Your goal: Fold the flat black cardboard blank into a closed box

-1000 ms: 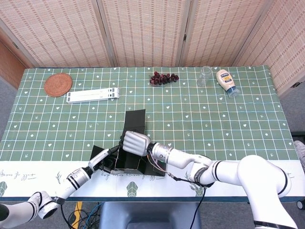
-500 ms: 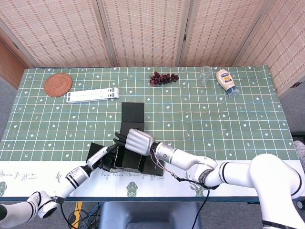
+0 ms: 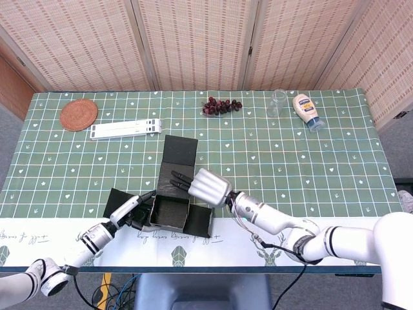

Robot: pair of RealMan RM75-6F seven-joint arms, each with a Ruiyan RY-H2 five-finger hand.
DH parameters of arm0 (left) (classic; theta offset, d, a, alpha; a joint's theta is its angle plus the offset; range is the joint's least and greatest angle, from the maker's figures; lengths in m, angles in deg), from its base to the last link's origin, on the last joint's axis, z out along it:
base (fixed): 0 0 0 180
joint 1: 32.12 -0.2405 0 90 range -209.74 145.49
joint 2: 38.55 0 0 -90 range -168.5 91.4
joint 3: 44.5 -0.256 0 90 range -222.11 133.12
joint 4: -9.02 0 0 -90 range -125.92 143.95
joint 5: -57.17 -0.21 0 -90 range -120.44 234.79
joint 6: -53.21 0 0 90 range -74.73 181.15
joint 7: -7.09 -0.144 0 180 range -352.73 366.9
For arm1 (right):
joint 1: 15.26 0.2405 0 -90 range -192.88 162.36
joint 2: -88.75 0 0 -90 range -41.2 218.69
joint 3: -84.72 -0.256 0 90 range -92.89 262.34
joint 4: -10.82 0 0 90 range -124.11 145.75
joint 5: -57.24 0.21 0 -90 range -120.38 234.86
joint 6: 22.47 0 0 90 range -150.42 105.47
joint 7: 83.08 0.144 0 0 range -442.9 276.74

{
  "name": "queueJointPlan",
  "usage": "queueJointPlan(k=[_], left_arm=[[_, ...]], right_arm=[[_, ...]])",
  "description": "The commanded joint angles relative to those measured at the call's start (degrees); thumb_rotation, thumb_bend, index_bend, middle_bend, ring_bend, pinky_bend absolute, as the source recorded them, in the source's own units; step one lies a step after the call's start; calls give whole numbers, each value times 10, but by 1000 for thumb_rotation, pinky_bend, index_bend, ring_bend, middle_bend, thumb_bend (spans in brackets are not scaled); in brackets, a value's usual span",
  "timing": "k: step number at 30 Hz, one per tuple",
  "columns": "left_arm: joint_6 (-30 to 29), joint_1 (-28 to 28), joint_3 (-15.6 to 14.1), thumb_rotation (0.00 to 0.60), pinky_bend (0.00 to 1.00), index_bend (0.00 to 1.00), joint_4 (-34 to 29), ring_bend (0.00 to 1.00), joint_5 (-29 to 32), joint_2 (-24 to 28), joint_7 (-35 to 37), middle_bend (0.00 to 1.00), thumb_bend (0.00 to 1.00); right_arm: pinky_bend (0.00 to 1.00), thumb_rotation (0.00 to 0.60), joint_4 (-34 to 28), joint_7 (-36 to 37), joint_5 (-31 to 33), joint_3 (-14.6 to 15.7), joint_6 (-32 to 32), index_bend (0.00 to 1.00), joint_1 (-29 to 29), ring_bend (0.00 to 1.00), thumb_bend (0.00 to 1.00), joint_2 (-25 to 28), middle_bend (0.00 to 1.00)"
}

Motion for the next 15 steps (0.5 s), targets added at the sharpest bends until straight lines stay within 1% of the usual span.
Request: queueJointPlan(k=[1,5,10,13,15], left_arm=[[-2,1,0,600,832,212,-6,652,-1,7,14,127,199],[-6,4,3,600,832,214,-14,652,1,22,47,127,199],[-5,12,7,600,832,214,-21,652,3,45,92,127,199],[-2,18,9,600,832,214,-26,652,3,60,123,127,199],[1,22,10,600,832,214,-29,652,2,69,139,127,199]], right_arm=[[1000,600,-13,62,-30,8,46,0,-39,692,226,19,12],[1000,600,-11,114,-61,18,97,0,-76,693,226,26,12],[1000,600,-6,152,-89,30,144,0,-115,692,226,21,12],[1000,600,8,165,-104,38,164,0,-134,693,185,7,12],[1000,600,20,166,-113,40,178,0,-144,689,131,-6,12]])
